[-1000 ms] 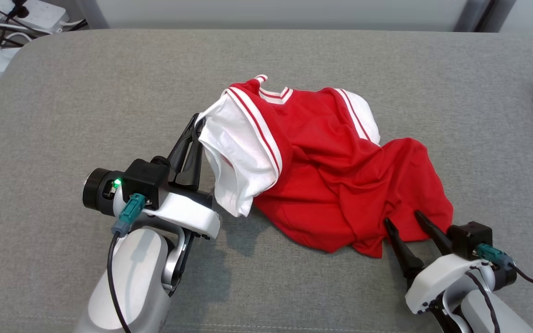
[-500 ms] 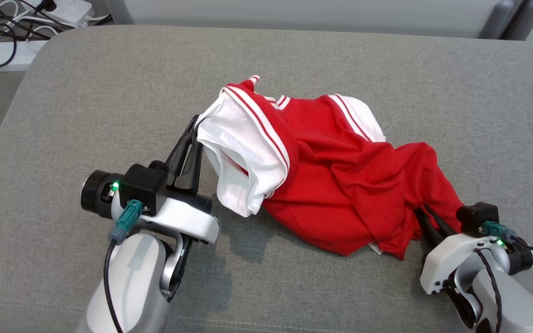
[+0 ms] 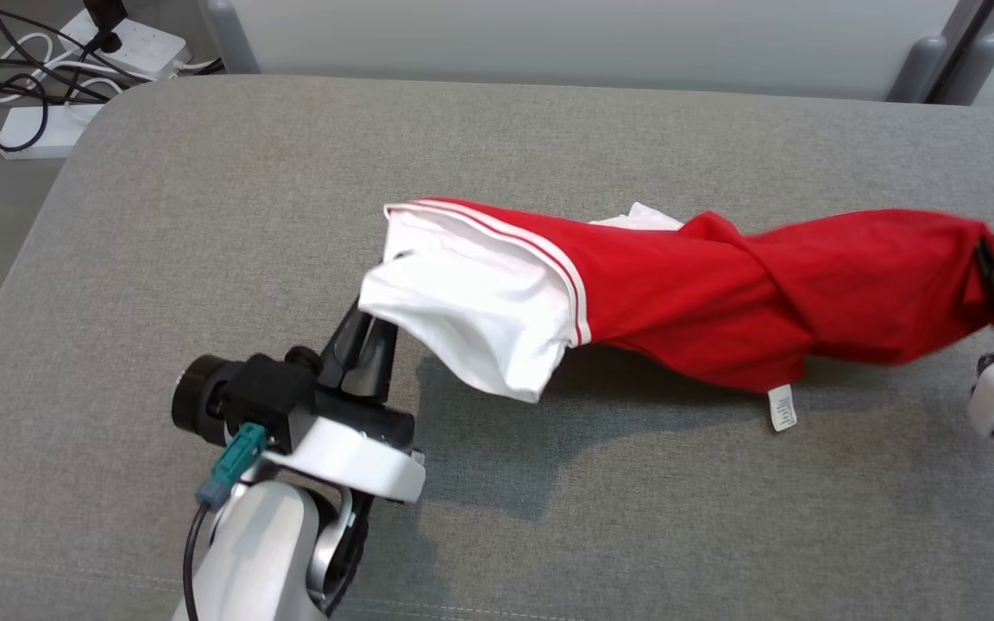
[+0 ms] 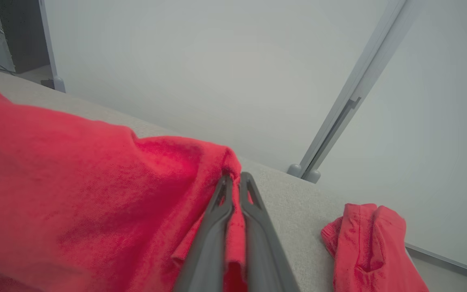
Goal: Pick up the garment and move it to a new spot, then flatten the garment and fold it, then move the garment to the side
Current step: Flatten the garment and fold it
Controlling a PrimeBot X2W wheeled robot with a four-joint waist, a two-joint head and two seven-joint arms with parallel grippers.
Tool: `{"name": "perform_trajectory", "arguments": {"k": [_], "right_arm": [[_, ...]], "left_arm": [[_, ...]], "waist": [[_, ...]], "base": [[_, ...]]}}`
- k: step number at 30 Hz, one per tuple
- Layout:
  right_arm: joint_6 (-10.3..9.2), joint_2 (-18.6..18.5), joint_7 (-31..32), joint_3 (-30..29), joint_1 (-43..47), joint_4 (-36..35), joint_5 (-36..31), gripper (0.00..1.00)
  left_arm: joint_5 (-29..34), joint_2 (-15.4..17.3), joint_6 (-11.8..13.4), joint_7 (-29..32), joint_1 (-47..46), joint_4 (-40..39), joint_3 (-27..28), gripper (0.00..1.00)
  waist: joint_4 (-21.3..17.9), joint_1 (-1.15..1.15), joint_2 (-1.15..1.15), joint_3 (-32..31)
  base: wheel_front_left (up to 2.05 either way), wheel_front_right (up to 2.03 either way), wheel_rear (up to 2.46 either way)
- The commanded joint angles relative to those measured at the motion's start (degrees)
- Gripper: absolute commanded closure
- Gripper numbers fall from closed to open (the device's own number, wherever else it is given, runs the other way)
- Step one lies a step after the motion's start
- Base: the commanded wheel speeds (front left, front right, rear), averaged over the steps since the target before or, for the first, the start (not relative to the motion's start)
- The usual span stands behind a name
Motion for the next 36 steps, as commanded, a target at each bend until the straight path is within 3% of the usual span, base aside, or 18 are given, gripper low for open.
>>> {"name": "perform_trajectory", "arguments": {"k": [1,8,13,14,15,22,29,30,31,32,33,36], "right_arm": [[0.06,-2.1,0.1,0.6,-2.8,-1.6,0.0,1.0],[0.06,-4.7,3.6,5.2,-12.3,-0.6,3.6,1.0],[0.06,-2.3,3.5,10.3,-21.0,6.7,5.6,0.98],[0.06,-1.6,3.0,11.1,-22.5,8.5,5.8,0.28],[0.06,-0.8,2.4,11.7,-23.8,10.3,5.8,0.0],[0.06,4.1,-0.3,13.1,-26.6,16.6,5.3,0.0],[0.06,7.6,-0.3,8.1,-16.5,8.1,4.3,0.0],[0.06,8.1,-0.3,7.5,-14.5,7.2,4.3,0.0],[0.06,8.5,-0.3,7.1,-12.5,6.3,4.1,0.0],[0.06,8.7,-0.3,6.5,-10.6,5.5,4.0,0.0],[0.06,9.0,-0.3,5.8,-8.7,4.8,3.9,0.0],[0.06,9.9,-0.3,4.1,-3.2,3.2,3.9,0.0]], "left_arm": [[-1.3,0.5,-0.4,-0.5,0.2,-3.0,1.4,1.0],[-2.3,0.5,-0.3,-0.5,0.3,-5.4,0.0,1.0],[-2.5,0.5,-0.3,-0.5,-2.3,-4.3,-1.3,1.0],[-2.5,0.5,-0.3,-0.5,-2.8,-3.7,-1.7,1.0],[-2.6,0.5,-0.2,-0.5,-3.4,-3.3,-2.0,1.0],[-3.1,0.5,0.5,-0.5,-5.6,2.0,-3.5,1.0],[-0.9,0.7,0.8,-0.5,-3.9,8.2,-1.2,1.0],[-0.8,0.7,0.8,-0.5,-3.4,8.9,-0.6,0.88],[-0.6,0.9,0.8,-0.5,-2.8,9.5,0.0,0.7],[-0.3,1.2,0.8,-0.5,-2.2,10.1,0.5,0.2],[0.1,1.5,0.9,-0.5,-1.5,10.7,0.8,0.0],[0.8,2.2,1.2,-0.5,0.9,12.8,1.8,0.0]], "waist": [[0.5,0.0,0.0,0.4],[2.2,0.0,0.0,3.5],[3.5,0.0,0.0,6.1],[3.8,0.0,0.0,6.6],[4.0,0.0,0.0,7.0],[3.6,0.0,0.0,8.1],[0.6,0.0,0.0,6.7],[0.2,0.0,0.0,6.3],[-0.1,0.0,0.0,6.0],[-0.2,0.0,0.0,5.7],[-0.4,0.0,0.0,5.3],[-0.7,0.0,0.0,4.1]], "base": [[0.0,0.0,0.0],[0.0,0.0,0.0],[0.0,0.0,0.0],[0.0,0.0,0.0],[0.0,0.0,0.0],[0.0,0.0,0.0],[0.0,0.0,0.0],[0.0,0.0,0.0],[0.0,0.0,0.0],[0.0,0.0,0.0],[0.0,0.0,0.0],[0.0,0.0,0.0]]}}
